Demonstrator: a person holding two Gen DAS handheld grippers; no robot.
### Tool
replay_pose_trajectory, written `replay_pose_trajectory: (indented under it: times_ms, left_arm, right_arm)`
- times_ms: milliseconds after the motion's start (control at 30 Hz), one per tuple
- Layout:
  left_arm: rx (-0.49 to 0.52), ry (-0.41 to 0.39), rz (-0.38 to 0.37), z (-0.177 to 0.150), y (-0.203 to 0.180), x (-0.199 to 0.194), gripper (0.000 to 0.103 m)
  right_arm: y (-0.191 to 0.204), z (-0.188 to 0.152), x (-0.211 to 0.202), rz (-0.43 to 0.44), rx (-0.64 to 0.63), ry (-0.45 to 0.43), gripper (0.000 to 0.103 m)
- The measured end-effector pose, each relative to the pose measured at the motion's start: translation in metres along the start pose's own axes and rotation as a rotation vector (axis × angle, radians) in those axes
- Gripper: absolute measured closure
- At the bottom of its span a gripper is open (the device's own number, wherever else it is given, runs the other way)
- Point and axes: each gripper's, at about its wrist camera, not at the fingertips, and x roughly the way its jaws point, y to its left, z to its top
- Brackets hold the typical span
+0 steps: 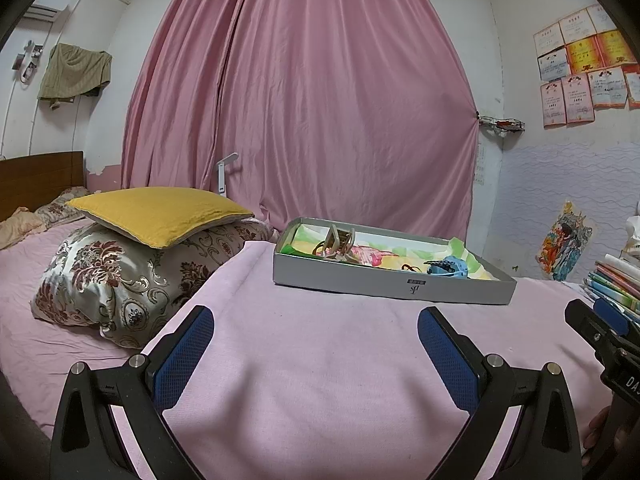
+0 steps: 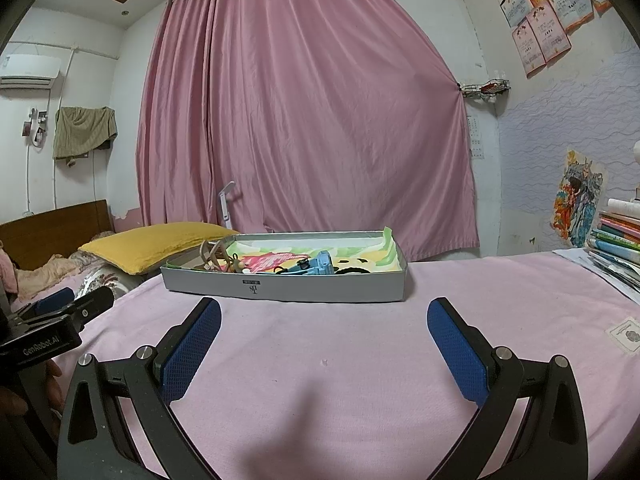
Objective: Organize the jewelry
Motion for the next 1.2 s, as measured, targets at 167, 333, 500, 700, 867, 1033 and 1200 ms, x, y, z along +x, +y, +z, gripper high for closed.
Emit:
replay_pose_trajectory:
  times_ms: [167,333,500,700,867,1033,1200]
  left_arm:
    - [0.002,-0.001,0.0,0.0003,-0.0002,0.0001,0.001]
    - [0.002,-0.001,0.001,0.0005,0.0003,0.0002,0.001]
    - [0.001,0.0,0.002,0.0002,0.0015,0.0,0.001]
    - [0.001,0.001,0.001,0.0004,0.0012,-0.0001,0.001]
    - [0.002,0.002,0.002,0.0002,0.0018,-0.0003,0.001]
    - [0.002,0.002,0.002,0.0001,0.0026,-0.0007,0.001]
    - [0.002,0.004,0.002,0.0003,0.0029,-0.0007,0.001]
  right_arm:
    - [0.0009,-0.0007,0.0008,0.0,0.0,0.001,0.002]
    - [0.0007,-0.0009,0.0006,0.001,0.0,0.001,0.002]
    - [0.0007,-0.0008,0.0005,0.001,0.001,0.001,0.002]
    - [0.0014,-0.0012,0.0005,0.001,0.0,0.001,0.002]
    - [0.0011,-0.0011,0.0004,0.001,0.001,0.001,0.002]
    - [0.0008,-0.0007,0.0002,0.001,0.001,0.001,0.002]
    - [0.0013,-0.001,0.0004,0.001,0.001,0.002,0.002]
